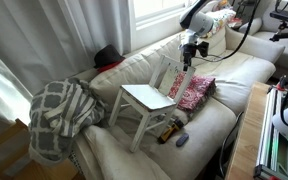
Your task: Put the chair in an upright position on the sofa
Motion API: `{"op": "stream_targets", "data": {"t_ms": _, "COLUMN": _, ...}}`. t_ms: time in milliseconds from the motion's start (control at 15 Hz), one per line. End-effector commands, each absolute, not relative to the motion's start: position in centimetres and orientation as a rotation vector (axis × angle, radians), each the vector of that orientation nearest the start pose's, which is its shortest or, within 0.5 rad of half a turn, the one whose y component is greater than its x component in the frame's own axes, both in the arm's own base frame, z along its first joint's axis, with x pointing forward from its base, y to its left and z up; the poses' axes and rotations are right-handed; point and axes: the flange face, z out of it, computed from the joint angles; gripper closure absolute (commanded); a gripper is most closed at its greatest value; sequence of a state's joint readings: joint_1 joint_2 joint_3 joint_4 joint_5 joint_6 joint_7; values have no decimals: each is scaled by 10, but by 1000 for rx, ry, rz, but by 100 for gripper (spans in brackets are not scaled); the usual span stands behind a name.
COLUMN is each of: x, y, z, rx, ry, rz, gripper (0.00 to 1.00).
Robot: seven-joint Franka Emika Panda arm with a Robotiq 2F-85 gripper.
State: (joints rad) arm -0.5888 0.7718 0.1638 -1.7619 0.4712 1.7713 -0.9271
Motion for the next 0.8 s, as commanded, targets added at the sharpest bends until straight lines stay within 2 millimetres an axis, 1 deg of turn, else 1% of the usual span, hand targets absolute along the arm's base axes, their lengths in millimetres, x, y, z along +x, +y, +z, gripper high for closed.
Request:
{"op": "stream_targets", "data": {"t_ms": 0, "x": 522, "y": -157, "z": 96, "rx": -2082, "ry": -274, "rz": 298, "gripper": 0}}
{"op": "stream_targets", "data": {"t_ms": 67, "x": 524, "y": -153, "z": 98, "rx": -2078, "ry": -254, "rz": 222, "gripper": 0}}
{"op": "stream_targets", "data": {"t_ms": 133, "x": 526, "y": -150, "z": 100, "rx": -2064, "ry": -247, "rz": 181, "gripper": 0}}
{"op": "stream_targets", "data": {"t_ms": 333, "x": 533, "y": -150, "z": 107, "rx": -2067, "ry": -204, "rz": -33, "gripper": 0}}
{"op": "stream_targets", "data": {"t_ms": 400, "x": 535, "y": -150, "z": 105, "rx": -2082, "ry": -207, "rz": -99, "gripper": 0}}
{"op": "stream_targets", "data": {"t_ms": 733, "x": 540, "y": -148, "z": 98, "rx": -2251, "ry": -259, "rz": -385, "gripper": 0}}
